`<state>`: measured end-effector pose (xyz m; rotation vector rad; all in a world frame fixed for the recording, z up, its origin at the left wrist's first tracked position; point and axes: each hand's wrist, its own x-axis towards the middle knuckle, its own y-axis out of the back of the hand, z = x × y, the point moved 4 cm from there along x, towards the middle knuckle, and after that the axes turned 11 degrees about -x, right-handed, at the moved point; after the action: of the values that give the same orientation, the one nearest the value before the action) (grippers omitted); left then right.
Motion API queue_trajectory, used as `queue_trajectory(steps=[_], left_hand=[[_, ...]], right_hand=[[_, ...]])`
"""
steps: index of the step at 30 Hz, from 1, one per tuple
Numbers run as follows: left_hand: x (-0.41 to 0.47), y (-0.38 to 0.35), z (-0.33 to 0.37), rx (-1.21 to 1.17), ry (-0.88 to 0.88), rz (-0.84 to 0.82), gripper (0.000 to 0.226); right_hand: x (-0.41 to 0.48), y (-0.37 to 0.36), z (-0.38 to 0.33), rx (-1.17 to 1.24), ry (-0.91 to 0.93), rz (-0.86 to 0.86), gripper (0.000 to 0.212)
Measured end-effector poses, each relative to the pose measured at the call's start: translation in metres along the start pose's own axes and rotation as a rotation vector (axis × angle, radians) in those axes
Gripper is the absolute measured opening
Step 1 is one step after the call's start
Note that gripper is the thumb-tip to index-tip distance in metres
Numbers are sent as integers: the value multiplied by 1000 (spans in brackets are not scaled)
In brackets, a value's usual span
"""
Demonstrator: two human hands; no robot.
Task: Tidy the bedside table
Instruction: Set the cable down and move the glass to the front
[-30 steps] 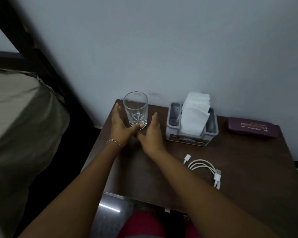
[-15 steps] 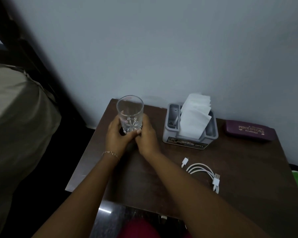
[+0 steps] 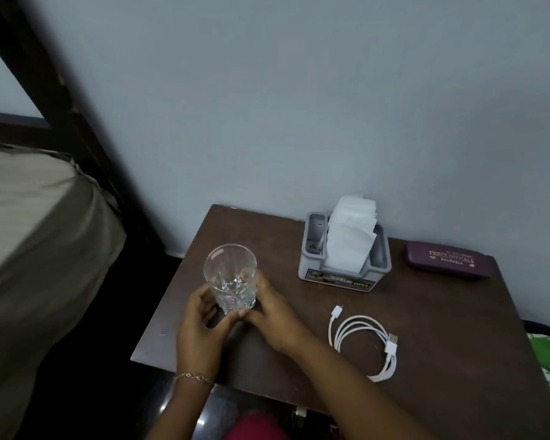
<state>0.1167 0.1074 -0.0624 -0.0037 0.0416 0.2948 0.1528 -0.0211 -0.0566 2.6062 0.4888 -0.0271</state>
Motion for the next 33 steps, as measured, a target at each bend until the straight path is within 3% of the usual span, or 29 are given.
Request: queue_trajectory(steps=[12, 17, 22, 25, 27, 30, 33], left_hand=[[-31, 0, 3, 78, 5, 32, 65], [-41, 0, 6, 96, 35, -19, 85], [-59, 2, 5, 184, 95, -47, 85], [-79, 1, 17, 55, 204, 103, 44], [-99, -21, 32, 8, 250, 52, 25], [-109, -70, 45, -88, 192, -113, 30], [-80, -114, 43, -93, 111, -132, 44]], right_hand=[[-27, 4, -4, -7, -2, -181, 69], [-37, 2, -5, -53, 27, -57, 71], [-53, -8, 5, -6, -74, 56, 81], [-75, 13, -4, 136, -59, 312, 63], [-101, 42, -3, 212, -94, 617, 47], [-137, 94, 11, 238, -208, 1041, 29], [-135, 132, 35, 273, -338, 1079, 33]])
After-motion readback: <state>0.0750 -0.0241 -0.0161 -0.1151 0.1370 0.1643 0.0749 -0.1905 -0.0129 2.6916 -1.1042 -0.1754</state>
